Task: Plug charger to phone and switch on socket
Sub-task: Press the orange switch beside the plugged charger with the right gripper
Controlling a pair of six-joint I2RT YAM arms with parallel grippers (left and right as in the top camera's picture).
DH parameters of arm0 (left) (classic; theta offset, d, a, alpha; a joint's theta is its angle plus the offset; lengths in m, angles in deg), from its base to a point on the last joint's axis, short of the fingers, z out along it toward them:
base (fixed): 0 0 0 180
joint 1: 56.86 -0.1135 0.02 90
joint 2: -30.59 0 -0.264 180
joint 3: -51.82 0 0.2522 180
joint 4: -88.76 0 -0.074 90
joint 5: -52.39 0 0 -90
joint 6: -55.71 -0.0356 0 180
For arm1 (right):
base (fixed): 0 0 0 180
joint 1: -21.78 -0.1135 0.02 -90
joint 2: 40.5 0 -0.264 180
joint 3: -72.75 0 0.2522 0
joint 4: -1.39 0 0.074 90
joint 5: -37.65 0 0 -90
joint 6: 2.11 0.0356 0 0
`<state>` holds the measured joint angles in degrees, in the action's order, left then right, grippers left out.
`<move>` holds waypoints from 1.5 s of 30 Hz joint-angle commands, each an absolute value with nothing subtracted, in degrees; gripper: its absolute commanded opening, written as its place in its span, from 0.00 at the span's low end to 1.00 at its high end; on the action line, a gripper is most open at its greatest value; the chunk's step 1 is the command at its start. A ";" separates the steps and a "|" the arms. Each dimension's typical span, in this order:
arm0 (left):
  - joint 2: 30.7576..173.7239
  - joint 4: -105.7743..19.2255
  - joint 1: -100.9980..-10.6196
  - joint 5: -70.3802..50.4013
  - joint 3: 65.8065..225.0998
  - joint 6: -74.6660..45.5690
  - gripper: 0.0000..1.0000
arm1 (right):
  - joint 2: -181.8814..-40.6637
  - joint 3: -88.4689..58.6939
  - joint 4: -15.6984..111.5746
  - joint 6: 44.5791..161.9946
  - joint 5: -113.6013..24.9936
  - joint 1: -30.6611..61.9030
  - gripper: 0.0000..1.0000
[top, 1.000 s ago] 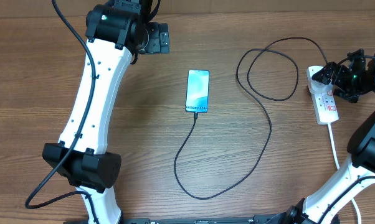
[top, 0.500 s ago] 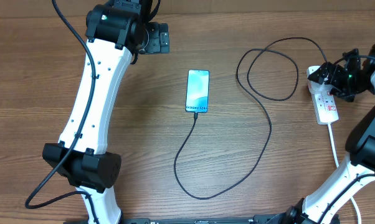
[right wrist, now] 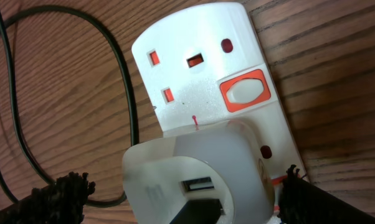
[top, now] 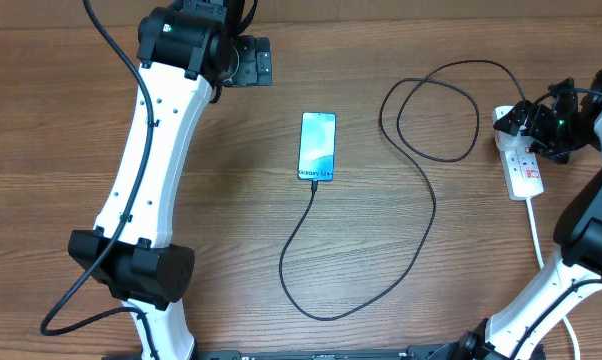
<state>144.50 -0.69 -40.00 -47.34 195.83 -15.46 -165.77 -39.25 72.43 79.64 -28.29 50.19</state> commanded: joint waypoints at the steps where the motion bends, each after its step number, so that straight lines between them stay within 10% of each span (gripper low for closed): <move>1: 144.83 -0.60 -39.95 -48.52 195.90 -16.75 1.00 | -168.46 -38.70 73.50 79.90 -23.05 48.68 1.00; 45: 144.83 -0.60 -39.95 -48.52 195.90 -16.75 1.00 | -164.22 -43.14 79.05 85.12 -30.48 52.13 1.00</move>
<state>144.50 -0.71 -40.00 -47.34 195.83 -15.46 -166.52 -41.54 78.46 84.36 -29.06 51.98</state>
